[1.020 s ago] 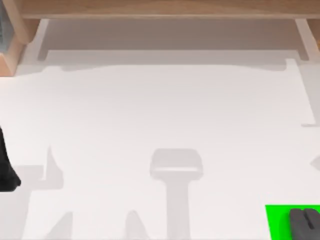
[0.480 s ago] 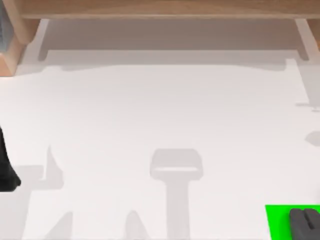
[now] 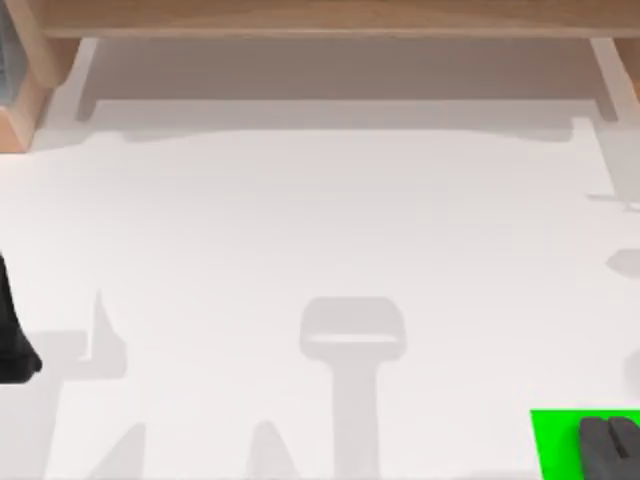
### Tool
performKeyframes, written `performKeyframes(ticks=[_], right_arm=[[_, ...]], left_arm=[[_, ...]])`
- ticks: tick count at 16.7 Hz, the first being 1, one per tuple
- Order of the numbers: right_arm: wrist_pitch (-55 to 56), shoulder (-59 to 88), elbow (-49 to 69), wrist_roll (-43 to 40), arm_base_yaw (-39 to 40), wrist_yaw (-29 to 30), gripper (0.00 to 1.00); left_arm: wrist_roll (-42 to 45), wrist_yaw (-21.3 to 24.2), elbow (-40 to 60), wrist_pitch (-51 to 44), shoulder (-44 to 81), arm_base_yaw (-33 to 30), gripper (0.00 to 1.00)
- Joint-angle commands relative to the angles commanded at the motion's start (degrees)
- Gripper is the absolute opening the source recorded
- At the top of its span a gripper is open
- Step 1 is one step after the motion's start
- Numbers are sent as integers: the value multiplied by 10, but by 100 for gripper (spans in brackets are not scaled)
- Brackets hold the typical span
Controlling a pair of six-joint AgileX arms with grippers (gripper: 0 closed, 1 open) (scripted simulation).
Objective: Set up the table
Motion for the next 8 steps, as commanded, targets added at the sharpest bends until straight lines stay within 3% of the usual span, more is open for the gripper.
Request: performKeyframes(ticks=[8], right_arm=[[-77, 54, 130, 0, 33, 33, 0]], left_arm=[[0, 0, 0, 0, 0, 0, 100]])
